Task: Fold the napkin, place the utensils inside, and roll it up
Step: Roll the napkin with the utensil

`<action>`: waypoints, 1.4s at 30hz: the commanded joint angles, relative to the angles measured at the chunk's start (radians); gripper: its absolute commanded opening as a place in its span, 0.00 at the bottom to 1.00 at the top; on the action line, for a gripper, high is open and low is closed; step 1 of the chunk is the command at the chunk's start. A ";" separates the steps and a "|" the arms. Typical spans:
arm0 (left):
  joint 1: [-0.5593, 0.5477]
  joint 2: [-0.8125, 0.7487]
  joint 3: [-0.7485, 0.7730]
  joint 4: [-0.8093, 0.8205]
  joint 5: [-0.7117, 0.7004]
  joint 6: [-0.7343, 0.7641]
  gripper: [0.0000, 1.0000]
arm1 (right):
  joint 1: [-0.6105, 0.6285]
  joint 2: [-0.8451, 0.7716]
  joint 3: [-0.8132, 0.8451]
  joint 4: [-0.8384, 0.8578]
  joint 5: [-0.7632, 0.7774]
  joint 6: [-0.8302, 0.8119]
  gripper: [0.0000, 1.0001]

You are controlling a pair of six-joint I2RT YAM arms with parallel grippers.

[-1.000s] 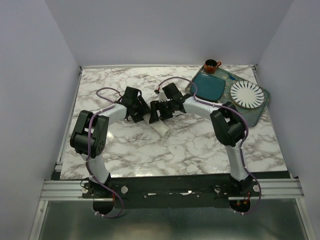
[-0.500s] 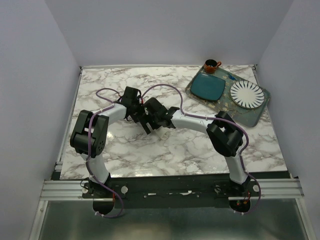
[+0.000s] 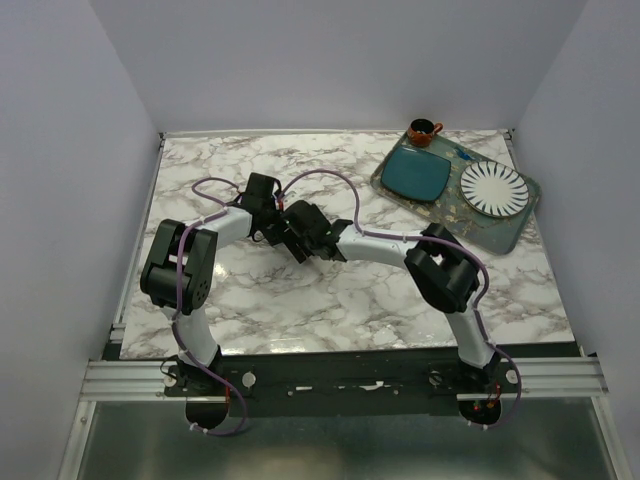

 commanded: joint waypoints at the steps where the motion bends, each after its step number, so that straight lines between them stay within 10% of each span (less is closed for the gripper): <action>1: 0.012 0.022 -0.001 -0.039 0.016 0.004 0.76 | 0.007 0.026 -0.012 0.035 0.008 0.023 0.73; 13: 0.025 0.018 0.010 -0.052 0.008 0.021 0.79 | -0.034 0.020 -0.027 0.036 -0.069 0.062 0.61; 20: 0.051 -0.028 0.039 -0.110 -0.050 0.089 0.82 | -0.034 0.003 -0.047 0.036 -0.109 0.050 0.83; 42: 0.137 -0.227 0.009 -0.167 -0.004 0.159 0.88 | -0.097 -0.145 0.043 -0.108 -0.349 0.111 1.00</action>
